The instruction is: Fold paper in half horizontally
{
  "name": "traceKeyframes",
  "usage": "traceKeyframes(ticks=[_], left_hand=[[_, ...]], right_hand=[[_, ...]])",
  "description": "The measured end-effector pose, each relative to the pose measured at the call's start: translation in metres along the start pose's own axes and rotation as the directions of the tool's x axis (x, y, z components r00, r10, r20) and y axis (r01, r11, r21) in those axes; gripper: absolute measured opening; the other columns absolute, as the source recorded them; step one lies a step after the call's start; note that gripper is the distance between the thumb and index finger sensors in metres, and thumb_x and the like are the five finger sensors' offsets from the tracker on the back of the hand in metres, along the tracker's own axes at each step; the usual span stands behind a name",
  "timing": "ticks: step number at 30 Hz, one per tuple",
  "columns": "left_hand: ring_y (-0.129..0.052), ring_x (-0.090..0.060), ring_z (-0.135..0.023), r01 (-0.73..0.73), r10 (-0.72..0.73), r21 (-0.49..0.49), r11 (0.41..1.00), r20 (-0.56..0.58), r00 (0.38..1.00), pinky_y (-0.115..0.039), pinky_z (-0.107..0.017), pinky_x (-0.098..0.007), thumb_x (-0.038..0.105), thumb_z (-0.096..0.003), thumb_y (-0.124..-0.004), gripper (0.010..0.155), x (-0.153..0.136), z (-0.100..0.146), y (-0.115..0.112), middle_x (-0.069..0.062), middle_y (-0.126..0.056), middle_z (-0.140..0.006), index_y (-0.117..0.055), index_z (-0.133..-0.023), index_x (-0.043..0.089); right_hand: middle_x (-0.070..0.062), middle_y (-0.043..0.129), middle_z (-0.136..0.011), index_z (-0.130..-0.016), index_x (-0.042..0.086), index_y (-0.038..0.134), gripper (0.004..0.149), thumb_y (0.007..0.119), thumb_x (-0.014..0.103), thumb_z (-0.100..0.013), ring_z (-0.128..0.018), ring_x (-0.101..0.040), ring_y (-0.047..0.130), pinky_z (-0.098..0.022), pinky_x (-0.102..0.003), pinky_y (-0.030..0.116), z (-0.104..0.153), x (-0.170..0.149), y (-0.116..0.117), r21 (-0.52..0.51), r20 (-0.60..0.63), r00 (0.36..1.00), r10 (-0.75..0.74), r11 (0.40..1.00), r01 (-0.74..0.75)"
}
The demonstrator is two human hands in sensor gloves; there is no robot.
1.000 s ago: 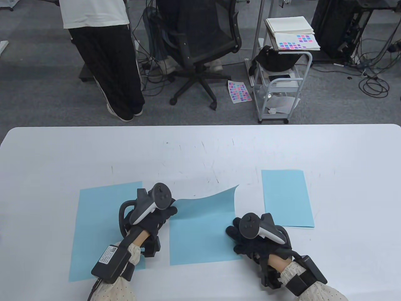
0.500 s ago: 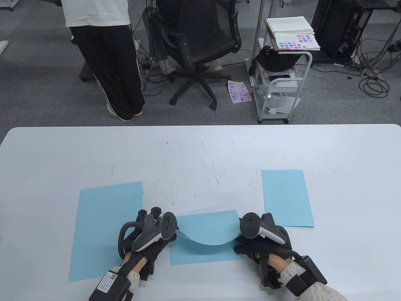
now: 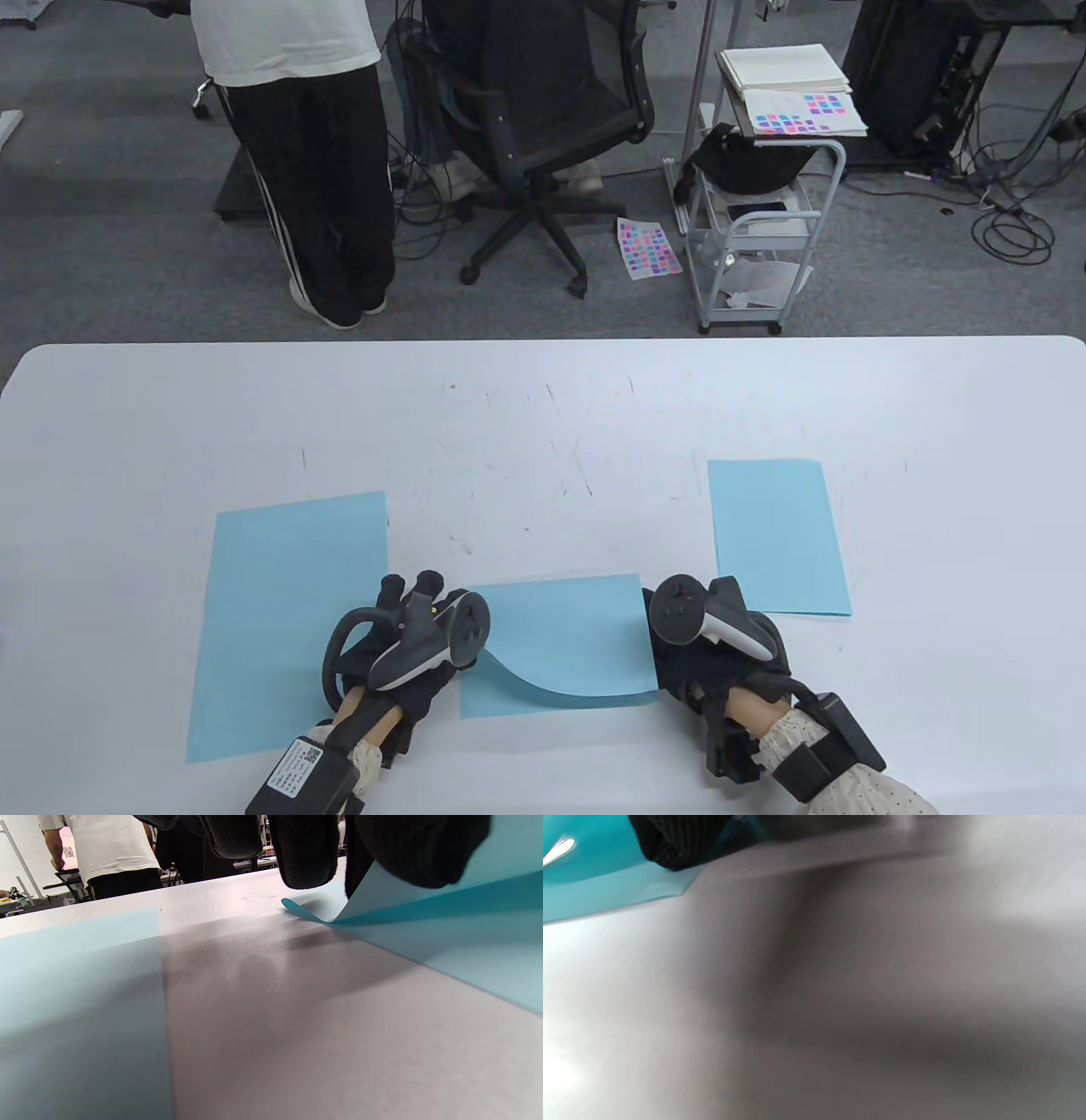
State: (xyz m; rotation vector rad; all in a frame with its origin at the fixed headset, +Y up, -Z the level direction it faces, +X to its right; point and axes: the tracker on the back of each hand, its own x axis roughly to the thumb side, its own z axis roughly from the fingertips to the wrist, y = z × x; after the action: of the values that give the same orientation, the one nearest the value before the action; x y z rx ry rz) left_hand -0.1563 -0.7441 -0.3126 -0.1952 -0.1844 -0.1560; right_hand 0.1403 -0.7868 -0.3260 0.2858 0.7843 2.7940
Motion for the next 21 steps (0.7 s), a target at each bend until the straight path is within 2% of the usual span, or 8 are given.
traceKeyframes(ticks=[11,16,21], left_hand=[[-0.063,-0.011,-0.112,0.044,-0.044,-0.016,0.999,0.02,0.999,-0.049,-0.087,-0.05,0.053,-0.0331,-0.082,0.045,0.0041,0.0003,-0.0035,0.031,-0.078,-0.105,-0.084,-0.077,0.057],[-0.064,-0.011,-0.112,0.045,-0.042,-0.074,0.996,0.035,0.998,-0.05,-0.087,-0.05,0.046,-0.0362,-0.083,0.047,0.0046,0.0006,-0.0049,0.03,-0.074,-0.107,-0.079,-0.082,0.055],[-0.065,-0.01,-0.111,0.034,-0.032,-0.088,0.996,0.025,0.999,-0.052,-0.086,-0.049,0.037,-0.0414,-0.08,0.047,0.0031,0.0019,-0.0059,0.03,-0.074,-0.107,-0.077,-0.084,0.056]], right_hand=[[0.021,0.015,-0.115,-0.101,0.05,0.036,0.065,0.07,0.042,-0.046,-0.106,-0.027,0.001,-0.073,-0.064,0.007,0.0003,0.0003,0.0003,-0.003,-0.004,1.0,-0.001,1.0,0.001],[0.021,0.015,-0.115,-0.101,0.049,0.036,0.066,0.07,0.042,-0.046,-0.106,-0.027,0.0,-0.073,-0.064,0.007,0.0001,0.0004,0.0002,0.0,-0.005,1.0,-0.002,1.0,0.002],[0.021,0.015,-0.115,-0.101,0.049,0.036,0.065,0.07,0.042,-0.046,-0.106,-0.027,0.0,-0.073,-0.064,0.007,-0.0001,0.0005,0.0003,0.001,-0.004,1.0,-0.003,1.0,0.003]])
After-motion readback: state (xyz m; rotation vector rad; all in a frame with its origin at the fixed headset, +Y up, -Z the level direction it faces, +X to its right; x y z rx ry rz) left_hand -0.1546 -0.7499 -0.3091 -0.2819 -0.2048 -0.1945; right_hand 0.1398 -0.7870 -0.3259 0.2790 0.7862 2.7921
